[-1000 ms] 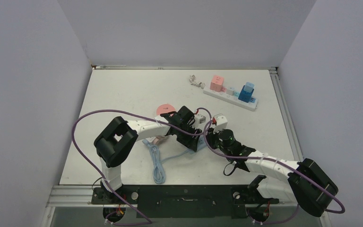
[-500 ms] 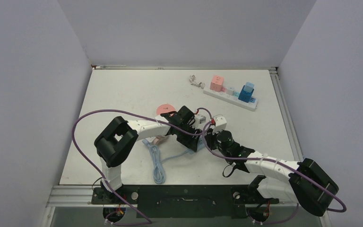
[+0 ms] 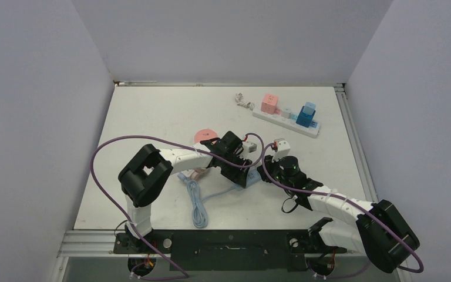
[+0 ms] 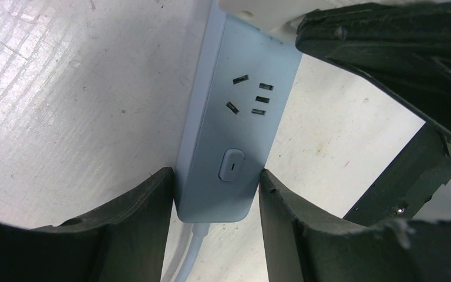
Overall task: Pull the plug off the socket
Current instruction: Remove the plug from the socket.
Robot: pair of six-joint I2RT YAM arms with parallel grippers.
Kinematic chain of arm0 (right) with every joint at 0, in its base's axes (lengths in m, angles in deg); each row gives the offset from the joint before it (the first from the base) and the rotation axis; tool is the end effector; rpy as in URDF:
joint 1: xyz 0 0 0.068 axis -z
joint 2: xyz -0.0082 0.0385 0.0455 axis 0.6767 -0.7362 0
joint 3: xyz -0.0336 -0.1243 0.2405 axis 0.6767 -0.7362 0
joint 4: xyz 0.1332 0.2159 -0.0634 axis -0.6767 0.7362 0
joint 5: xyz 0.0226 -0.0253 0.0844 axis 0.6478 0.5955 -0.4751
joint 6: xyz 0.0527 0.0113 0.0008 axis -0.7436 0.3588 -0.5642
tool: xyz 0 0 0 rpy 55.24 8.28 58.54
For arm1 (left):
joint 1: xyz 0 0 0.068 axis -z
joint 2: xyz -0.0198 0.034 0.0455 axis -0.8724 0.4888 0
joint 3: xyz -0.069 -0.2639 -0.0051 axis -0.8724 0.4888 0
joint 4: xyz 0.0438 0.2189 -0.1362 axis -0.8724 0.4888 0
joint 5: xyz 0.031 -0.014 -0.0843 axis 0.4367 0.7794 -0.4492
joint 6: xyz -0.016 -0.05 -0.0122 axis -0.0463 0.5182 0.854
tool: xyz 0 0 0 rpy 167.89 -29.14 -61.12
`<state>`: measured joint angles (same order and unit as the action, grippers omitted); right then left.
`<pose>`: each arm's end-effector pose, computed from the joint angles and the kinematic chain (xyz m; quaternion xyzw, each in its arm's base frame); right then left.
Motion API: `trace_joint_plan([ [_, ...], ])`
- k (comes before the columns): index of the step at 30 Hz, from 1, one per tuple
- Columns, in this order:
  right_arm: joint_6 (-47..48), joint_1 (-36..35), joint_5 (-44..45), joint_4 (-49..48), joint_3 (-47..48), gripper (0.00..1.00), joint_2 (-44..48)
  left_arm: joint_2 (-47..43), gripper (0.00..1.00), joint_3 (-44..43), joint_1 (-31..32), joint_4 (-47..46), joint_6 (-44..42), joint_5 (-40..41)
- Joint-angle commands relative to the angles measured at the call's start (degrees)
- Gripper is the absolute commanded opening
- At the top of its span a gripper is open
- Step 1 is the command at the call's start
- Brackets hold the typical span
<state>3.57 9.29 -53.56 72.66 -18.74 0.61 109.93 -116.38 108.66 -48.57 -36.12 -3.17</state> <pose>0.1799 0.1207 0.1632 -0.1036 0.8558 0.2560 0.4374 0.2471 -0.2921 0.1574 0.3134 0.9026 -0.2708 0.1170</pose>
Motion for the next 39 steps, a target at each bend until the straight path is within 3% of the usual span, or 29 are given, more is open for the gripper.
trace_joint_plan([
  [1, 0.41, -0.66, 1.05, -3.55, -0.13, 0.05, 1.63, 3.99, 0.0, 1.35, -0.9, 4.67, 1.3, 6.36],
  [11, 5.46, -12.89, 13.36, -2.06, 1.99, 0.05, 0.81, 4.29, 0.0, 1.24, -0.83, 5.11, 1.65, 7.42],
  [19, 5.12, -14.36, 15.67, -1.78, 2.14, 0.05, 0.99, 4.39, 0.0, 1.12, -0.9, 5.23, 1.65, 7.33],
  [24, 3.72, -12.07, 14.11, -1.86, 1.27, 0.05, 2.94, 4.39, 0.0, 1.09, -0.9, 5.35, 1.61, 7.57],
  [31, -0.69, 1.39, -1.33, -4.62, -1.72, 0.05, 4.76, 4.48, 0.0, 0.94, -0.83, 5.53, 1.56, 7.79],
  [39, -0.11, 2.07, -2.43, -4.78, -1.36, 0.05, 3.47, 4.56, 0.0, 0.9, -0.89, 5.6, 1.54, 7.9],
])
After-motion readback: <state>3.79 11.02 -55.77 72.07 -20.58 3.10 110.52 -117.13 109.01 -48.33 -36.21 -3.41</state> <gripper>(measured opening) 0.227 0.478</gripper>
